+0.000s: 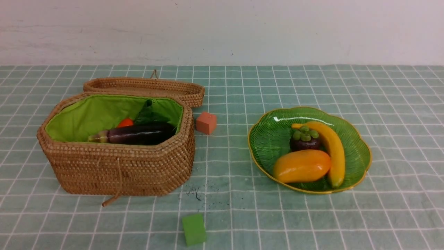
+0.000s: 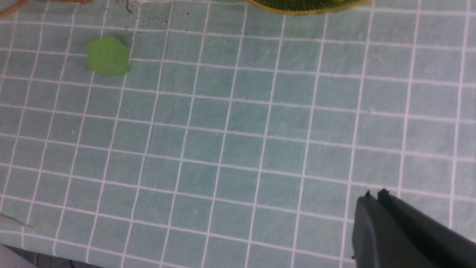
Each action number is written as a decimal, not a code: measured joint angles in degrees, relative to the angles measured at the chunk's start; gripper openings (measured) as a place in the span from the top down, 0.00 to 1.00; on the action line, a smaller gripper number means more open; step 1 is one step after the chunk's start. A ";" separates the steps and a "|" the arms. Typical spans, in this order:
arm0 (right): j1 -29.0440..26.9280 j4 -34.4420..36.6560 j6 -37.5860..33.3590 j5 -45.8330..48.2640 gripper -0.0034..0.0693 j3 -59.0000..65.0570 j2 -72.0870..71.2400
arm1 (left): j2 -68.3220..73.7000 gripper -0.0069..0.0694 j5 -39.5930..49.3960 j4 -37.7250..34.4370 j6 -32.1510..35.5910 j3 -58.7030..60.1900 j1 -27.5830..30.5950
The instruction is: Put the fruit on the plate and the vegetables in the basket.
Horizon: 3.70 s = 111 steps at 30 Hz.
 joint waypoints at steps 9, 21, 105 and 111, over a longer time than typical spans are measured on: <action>0.00 -3.09 3.27 -14.19 0.95 17.47 -16.53 | 0.00 0.93 0.41 0.00 -0.05 4.18 0.00; 0.00 -3.44 3.33 -27.79 0.93 27.17 -16.74 | 0.00 0.93 2.17 0.00 -0.06 4.30 0.00; -14.34 -7.60 -7.09 -50.22 0.93 51.80 -35.15 | 0.00 0.93 1.37 -8.52 5.73 14.50 36.65; -14.34 -7.60 -7.09 -50.22 0.93 51.80 -35.15 | 0.00 0.93 1.33 -8.52 5.73 14.50 36.65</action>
